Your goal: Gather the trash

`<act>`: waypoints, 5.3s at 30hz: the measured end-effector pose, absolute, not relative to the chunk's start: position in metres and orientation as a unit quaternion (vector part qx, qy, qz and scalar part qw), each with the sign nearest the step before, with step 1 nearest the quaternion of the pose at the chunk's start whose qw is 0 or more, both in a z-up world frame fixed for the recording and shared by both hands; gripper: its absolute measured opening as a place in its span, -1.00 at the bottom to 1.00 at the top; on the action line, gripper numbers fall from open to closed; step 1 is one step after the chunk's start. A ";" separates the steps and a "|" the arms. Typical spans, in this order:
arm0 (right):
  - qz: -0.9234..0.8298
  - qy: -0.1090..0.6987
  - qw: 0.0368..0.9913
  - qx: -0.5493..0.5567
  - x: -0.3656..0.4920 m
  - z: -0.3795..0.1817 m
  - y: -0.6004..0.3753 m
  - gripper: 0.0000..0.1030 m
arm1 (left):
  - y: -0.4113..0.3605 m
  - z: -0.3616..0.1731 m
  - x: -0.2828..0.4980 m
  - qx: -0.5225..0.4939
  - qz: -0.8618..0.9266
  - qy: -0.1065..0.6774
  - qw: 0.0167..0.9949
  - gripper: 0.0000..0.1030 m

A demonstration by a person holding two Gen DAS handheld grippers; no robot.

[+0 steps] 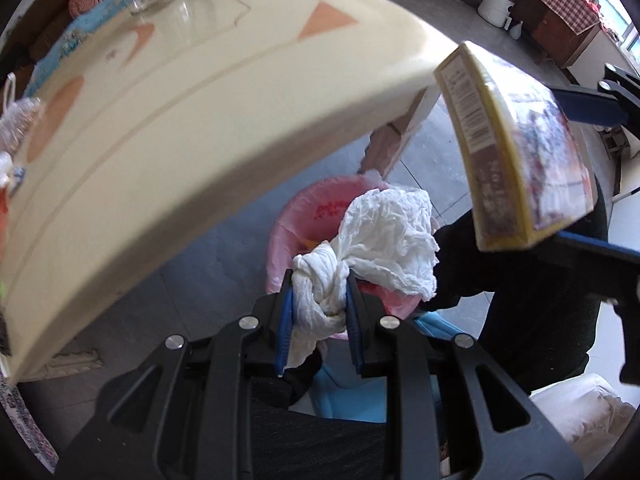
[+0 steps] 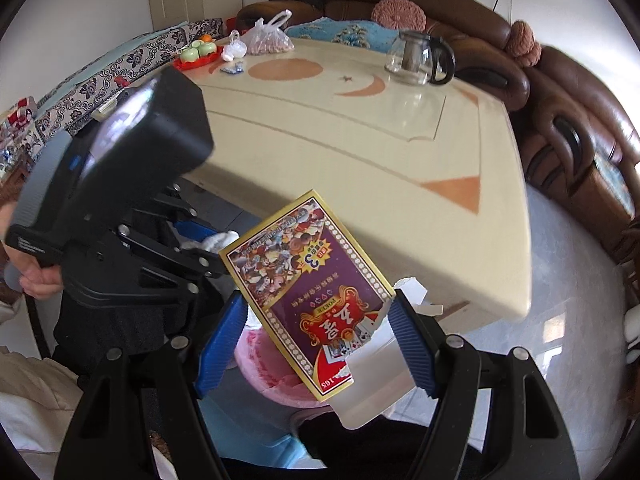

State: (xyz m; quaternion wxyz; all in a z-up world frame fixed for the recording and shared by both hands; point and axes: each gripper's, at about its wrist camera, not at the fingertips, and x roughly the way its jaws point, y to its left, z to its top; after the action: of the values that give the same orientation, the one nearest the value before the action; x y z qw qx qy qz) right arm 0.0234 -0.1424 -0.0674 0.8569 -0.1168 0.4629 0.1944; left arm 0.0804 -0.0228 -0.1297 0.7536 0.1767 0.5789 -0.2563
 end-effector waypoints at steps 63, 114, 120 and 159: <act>0.094 0.625 0.774 -0.047 0.105 -0.343 -0.160 0.53 | -0.034 -0.398 0.141 0.088 -0.170 0.768 0.610 0.35; -0.036 0.272 0.962 -0.002 -0.050 0.005 -0.163 0.86 | -0.004 -0.005 0.015 0.030 -0.035 0.355 0.934 0.88; -0.043 0.223 0.974 -0.013 -0.083 0.047 -0.149 0.86 | 0.007 0.035 -0.017 0.032 -0.010 0.308 0.951 0.88; -0.074 0.214 0.974 -0.008 -0.115 0.068 -0.136 0.86 | 0.016 0.065 -0.051 0.028 -0.006 0.286 0.958 0.88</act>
State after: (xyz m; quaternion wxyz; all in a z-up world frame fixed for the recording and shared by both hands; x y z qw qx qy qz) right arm -0.1154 -0.1363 0.0676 0.9739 -0.0079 0.2142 -0.0744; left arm -0.0505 0.0162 0.0647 0.9577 0.0281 0.2862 -0.0064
